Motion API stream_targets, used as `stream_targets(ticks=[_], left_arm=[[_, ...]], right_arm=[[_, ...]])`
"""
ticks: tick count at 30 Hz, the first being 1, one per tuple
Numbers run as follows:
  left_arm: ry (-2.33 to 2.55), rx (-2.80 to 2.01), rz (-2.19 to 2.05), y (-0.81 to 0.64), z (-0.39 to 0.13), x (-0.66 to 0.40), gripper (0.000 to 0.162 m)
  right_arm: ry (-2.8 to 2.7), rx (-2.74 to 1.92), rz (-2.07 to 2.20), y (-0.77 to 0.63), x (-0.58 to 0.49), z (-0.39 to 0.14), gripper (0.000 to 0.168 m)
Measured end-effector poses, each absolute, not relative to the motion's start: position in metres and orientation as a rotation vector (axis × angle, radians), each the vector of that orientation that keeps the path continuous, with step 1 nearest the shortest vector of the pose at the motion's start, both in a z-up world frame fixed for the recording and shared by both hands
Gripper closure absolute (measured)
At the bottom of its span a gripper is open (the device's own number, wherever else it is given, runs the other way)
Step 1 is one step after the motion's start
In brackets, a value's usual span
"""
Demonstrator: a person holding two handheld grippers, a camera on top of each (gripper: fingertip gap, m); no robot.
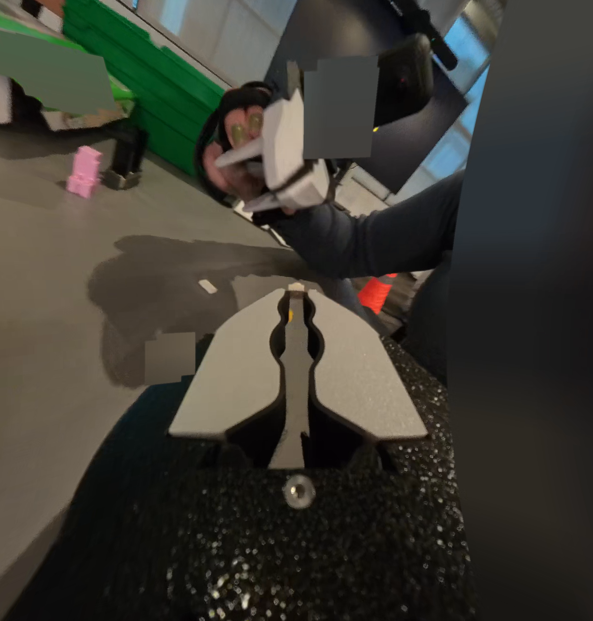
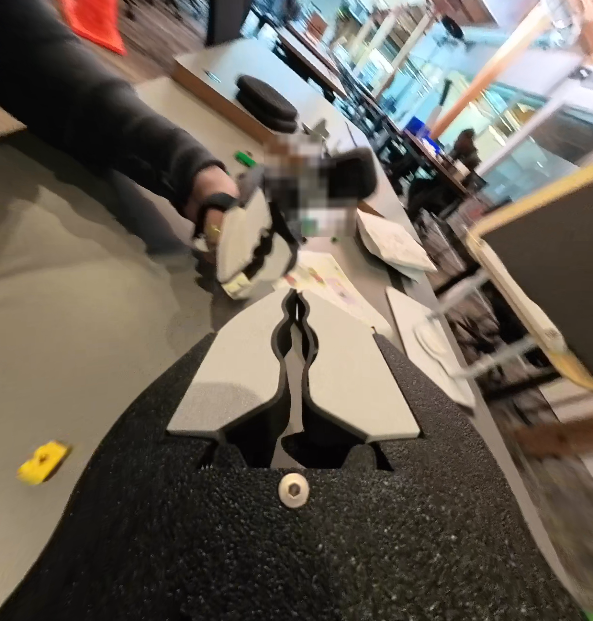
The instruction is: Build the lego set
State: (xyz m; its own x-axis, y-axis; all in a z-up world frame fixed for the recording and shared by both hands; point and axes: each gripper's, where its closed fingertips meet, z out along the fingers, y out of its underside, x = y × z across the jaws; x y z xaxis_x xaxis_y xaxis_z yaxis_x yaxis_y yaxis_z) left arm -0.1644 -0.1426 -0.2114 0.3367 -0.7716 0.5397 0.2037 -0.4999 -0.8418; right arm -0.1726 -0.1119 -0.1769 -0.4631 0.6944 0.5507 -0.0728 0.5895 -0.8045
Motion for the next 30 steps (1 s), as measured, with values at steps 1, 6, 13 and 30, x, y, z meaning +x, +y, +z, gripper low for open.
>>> stream_targets(ticks=[1,6,13,30], left_arm=[[0.525,-1.669,-1.276,-0.141,-0.212,-0.166,0.154],[0.551,-1.533,-1.139,-0.141,-0.202,-0.166,0.154],[0.539,-1.444,-1.022,-0.143,-0.194,-0.169,0.154],[0.815,-1.418,-0.788,-0.164,-0.205,-0.143,0.155]], right_arm=[[-1.820,-0.566,0.943,-0.100,-0.173,-0.176,0.168],[-1.768,-0.824,0.851,-0.076,-0.149,-0.183,0.158],[-1.984,-1.221,0.559,-0.095,-0.069,-0.247,0.155],[-2.221,-1.403,0.350,-0.113,-0.078,-0.271,0.161]])
